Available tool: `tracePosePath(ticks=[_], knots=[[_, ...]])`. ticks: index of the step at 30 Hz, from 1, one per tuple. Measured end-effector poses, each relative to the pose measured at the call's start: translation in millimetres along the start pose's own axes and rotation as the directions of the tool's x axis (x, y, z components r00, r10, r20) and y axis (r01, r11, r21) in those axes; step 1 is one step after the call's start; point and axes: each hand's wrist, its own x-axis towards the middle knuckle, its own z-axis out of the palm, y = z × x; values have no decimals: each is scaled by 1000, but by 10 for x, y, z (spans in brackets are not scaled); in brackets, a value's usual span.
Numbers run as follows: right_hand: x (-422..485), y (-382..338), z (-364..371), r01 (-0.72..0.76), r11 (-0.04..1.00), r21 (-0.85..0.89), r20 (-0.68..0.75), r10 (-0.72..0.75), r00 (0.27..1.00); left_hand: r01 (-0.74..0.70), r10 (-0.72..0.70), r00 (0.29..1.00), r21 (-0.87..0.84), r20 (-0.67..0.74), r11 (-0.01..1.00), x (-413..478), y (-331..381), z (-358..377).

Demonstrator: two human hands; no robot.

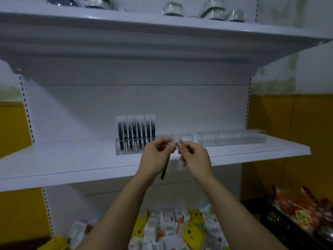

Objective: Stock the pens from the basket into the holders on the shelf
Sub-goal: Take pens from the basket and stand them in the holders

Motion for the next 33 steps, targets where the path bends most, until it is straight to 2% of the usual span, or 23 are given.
tracePosePath(ticks=[3, 6, 9, 15, 19, 23, 33], knots=[[220, -105, 44, 64, 996, -66, 10, -64, 998, -19, 17, 999, 51, 49, 999, 252, 149, -101], [476, -174, 54, 89, 992, -89, 7, -89, 996, -59, 52, 997, 155, 49, 986, 521, 255, -179], [750, -207, 76, 118, 985, -127, 48, -113, 992, -78, 69, 996, 183, 55, 980, 787, 331, -215], [1251, -249, 112, 267, 929, -256, 97, -250, 963, -256, 256, 966, 267, 38, 929, 1233, 432, -227], [1526, -267, 143, 341, 895, -288, 92, -328, 940, -299, 307, 951, 377, 39, 877, 1481, 434, -246], [1718, -193, 236, 351, 894, -277, 94, -339, 936, -327, 359, 933, 493, 32, 806, 1681, 384, -295], [1931, 114, 493, 331, 913, -240, 83, -320, 944, -305, 374, 927, 567, -5, 765, 1931, 91, -372]])
